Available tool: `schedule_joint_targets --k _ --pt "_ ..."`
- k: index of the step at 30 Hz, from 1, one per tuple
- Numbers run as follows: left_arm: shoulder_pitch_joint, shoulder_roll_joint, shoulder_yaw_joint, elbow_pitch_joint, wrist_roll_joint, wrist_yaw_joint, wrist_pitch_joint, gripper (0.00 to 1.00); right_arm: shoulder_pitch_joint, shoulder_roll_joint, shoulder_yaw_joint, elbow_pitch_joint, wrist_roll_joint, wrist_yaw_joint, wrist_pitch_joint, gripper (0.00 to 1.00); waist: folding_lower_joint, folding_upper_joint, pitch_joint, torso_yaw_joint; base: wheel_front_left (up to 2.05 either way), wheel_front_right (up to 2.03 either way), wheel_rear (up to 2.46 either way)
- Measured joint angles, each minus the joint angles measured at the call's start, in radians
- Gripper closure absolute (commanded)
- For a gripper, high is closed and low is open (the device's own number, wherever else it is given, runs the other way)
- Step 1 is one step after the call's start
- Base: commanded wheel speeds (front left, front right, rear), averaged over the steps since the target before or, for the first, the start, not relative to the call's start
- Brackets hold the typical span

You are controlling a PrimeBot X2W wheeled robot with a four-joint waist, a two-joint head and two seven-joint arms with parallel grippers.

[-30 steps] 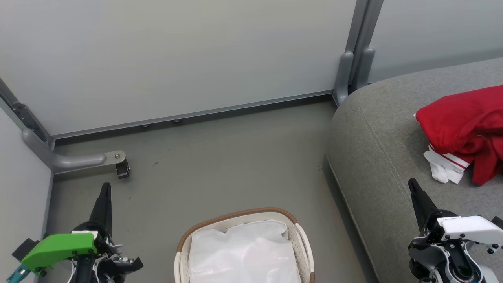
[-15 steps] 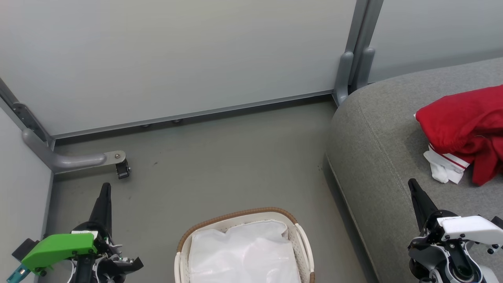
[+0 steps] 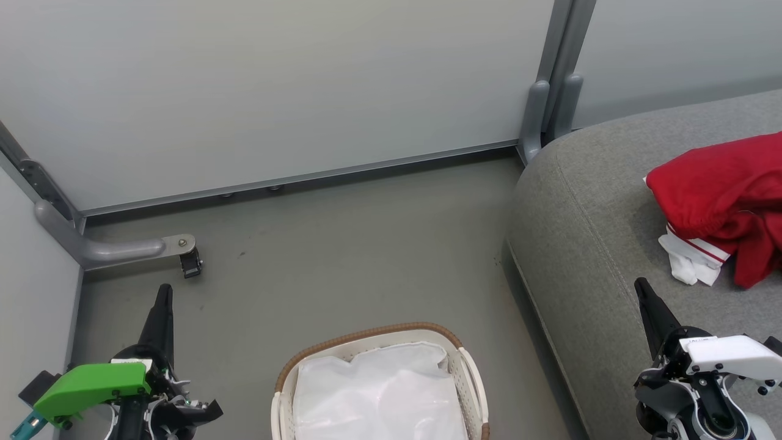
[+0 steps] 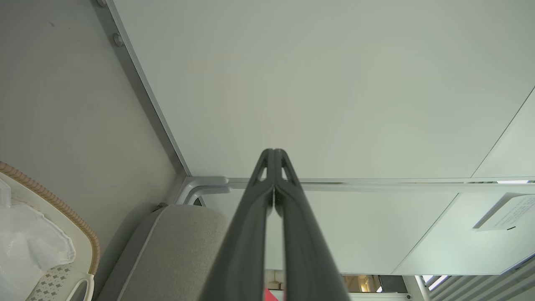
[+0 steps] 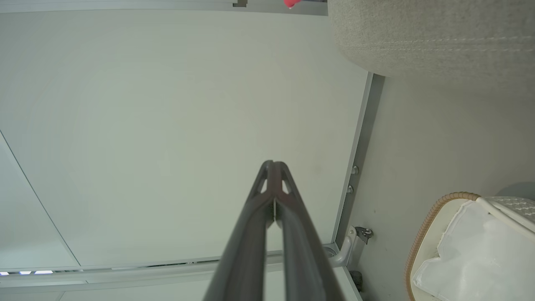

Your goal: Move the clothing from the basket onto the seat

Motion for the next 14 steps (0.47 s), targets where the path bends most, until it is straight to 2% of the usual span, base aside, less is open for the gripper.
schedule_joint_targets --k 14 --pt "0.0 0.0 0.0 0.0 0.0 0.0 0.0 1.0 0.0 0.0 0.0 0.0 0.0 0.0 0.0 1.0 0.0 0.0 0.0 0.0 0.0 0.0 0.0"
